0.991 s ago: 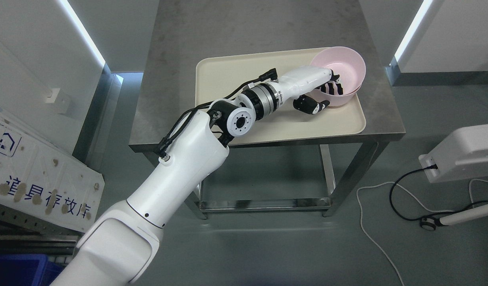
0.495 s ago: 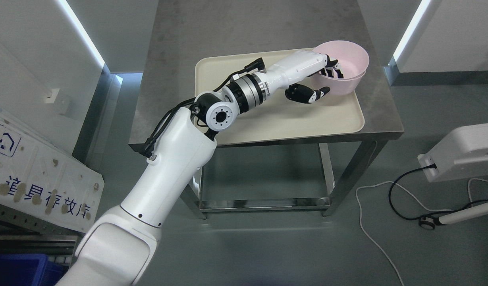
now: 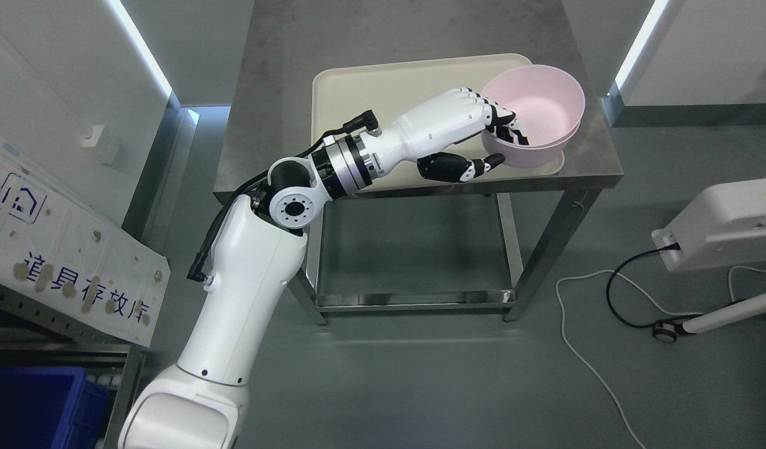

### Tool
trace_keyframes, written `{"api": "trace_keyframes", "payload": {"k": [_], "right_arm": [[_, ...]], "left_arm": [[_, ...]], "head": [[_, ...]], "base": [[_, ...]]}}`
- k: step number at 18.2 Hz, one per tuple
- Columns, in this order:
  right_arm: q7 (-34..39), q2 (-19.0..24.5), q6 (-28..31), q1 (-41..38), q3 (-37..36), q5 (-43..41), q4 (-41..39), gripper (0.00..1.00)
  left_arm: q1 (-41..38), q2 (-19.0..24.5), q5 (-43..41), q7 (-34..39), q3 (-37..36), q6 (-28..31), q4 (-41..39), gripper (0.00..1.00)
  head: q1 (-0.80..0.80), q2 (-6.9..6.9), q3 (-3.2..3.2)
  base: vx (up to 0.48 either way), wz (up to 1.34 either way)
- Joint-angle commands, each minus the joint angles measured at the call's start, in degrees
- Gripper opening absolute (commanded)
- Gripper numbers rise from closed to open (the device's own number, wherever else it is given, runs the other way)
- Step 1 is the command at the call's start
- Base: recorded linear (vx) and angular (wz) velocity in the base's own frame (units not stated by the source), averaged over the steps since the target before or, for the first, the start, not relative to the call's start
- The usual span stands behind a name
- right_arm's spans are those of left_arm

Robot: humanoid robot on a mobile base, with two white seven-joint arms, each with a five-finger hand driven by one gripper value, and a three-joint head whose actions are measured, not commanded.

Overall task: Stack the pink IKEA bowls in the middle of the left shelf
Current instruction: 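Lift the stacked bowls off the tray with the left hand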

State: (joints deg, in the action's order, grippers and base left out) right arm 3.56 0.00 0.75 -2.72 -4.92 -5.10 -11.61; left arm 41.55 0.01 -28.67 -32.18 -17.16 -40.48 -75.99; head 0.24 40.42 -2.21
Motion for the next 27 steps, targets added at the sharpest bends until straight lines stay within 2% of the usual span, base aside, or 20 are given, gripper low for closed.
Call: {"api": "trace_keyframes", "payload": {"k": [1,12,21,27], "right_arm": [[-0.05,-1.00,-0.05,-0.01,0.00,0.00,0.00,1.00],[-0.05,-1.00,-0.05,-0.01,0.00,0.00,0.00,1.00],[-0.05,-1.00,-0.05,-0.01,0.00,0.00,0.00,1.00],[-0.05,-1.00,-0.05,-0.01,0.00,0.00,0.00,1.00]], "left_arm": [[-7.79,0.99,0.72,-0.78,15.39,-4.16,-13.83,0.01],[-12.46,0.99,3.45,-1.92,21.02,-4.52,-18.06,0.02],[-12.37,0.99,4.59,-1.48,20.50,-4.52,-20.52,0.02],[-9.66,0.99,6.35,-1.48,20.50,-4.52,-21.22,0.02]], "head": [[0.00,0.00,0.00],[0.00,0.00,0.00],[0.00,0.00,0.00],[0.00,0.00,0.00]], "base": [[-0.269,0.01],[-0.435,-0.13],[-0.446,-0.10],[-0.336,-0.21]]}}
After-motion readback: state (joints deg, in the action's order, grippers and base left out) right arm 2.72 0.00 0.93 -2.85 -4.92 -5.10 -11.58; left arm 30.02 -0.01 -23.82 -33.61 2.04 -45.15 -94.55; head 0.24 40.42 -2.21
